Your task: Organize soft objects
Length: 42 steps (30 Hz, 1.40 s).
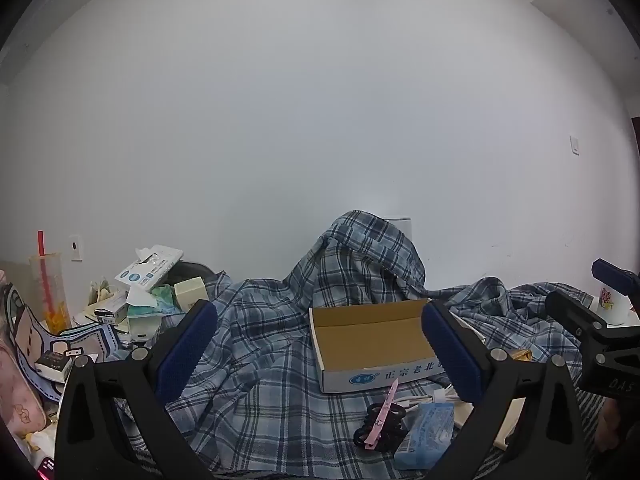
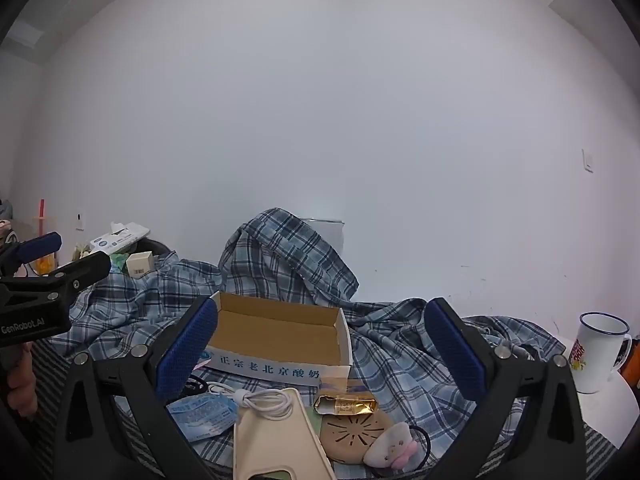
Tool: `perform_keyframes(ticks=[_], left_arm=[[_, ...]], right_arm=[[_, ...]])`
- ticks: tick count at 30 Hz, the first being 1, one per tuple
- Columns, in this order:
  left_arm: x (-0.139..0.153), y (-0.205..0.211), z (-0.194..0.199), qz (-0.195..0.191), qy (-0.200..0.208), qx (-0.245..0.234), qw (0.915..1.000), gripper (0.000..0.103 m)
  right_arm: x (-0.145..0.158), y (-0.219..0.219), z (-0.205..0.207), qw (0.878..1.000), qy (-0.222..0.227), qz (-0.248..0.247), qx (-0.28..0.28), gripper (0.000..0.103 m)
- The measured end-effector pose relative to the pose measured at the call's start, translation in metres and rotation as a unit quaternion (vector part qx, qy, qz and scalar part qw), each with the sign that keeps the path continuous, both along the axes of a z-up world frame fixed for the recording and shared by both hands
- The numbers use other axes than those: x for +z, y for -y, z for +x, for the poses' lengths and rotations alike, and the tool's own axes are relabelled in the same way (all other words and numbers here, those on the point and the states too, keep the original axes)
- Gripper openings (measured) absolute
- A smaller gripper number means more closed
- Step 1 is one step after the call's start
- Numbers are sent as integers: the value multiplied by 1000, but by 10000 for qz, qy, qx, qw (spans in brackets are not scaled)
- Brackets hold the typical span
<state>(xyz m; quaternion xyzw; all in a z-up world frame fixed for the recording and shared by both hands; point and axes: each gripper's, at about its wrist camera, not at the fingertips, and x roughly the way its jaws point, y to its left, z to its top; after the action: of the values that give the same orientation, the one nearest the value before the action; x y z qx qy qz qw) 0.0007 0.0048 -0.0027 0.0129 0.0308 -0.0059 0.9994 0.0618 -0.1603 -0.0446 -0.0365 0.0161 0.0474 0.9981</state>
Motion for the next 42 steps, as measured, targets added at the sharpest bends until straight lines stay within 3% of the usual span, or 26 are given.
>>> perform_keyframes(ticks=[2, 8, 42], left_arm=[[0, -2, -1, 5, 10, 1, 10000, 103], [2, 1, 2, 26, -24, -3, 10000, 103], [5, -1, 0, -44, 1, 13, 10000, 103]], right_arm=[[1, 9, -26, 10000, 19, 20, -10, 103], [3, 18, -50, 10000, 33, 65, -25, 103], [3, 19, -50, 9999, 18, 73, -81, 103]])
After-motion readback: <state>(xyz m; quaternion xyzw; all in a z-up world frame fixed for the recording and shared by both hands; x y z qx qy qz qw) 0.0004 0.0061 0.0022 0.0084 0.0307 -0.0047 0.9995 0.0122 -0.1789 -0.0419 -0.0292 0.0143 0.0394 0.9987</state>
